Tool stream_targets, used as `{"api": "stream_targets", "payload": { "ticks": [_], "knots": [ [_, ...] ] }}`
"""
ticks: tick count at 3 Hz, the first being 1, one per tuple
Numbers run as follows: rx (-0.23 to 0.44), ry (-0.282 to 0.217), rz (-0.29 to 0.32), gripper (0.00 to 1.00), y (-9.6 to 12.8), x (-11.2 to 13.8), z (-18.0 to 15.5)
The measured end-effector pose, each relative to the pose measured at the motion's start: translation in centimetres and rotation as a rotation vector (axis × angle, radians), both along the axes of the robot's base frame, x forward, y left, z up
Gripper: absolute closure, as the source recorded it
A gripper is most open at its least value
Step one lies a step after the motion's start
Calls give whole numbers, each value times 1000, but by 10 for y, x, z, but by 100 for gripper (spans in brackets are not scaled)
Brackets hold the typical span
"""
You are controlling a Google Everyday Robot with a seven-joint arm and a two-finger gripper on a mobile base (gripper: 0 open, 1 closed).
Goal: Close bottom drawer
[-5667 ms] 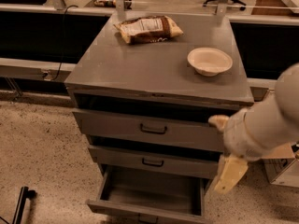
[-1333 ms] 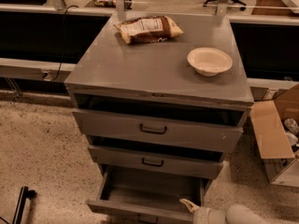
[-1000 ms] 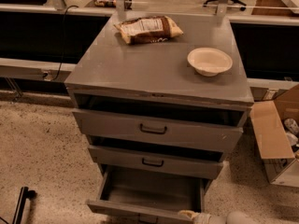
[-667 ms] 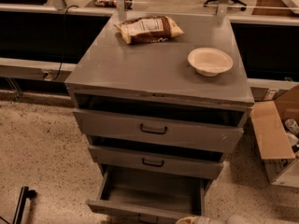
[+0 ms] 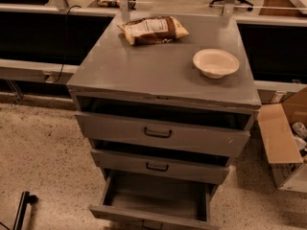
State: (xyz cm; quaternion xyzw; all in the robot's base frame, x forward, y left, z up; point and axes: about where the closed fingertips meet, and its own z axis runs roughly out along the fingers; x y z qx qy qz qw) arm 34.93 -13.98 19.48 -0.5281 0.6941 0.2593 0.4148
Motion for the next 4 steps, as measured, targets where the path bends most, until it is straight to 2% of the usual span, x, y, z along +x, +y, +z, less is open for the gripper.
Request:
{"api": "stream_targets", "payload": {
  "ticks": [1, 2, 3, 4],
  "knots": [
    [-3, 3, -7, 100, 3, 1, -5],
    [70, -57, -50, 100, 10, 8, -22],
    [80, -110, -96, 100, 16, 13, -47],
    [70, -121, -144, 100, 18, 20, -69]
  ]
}}
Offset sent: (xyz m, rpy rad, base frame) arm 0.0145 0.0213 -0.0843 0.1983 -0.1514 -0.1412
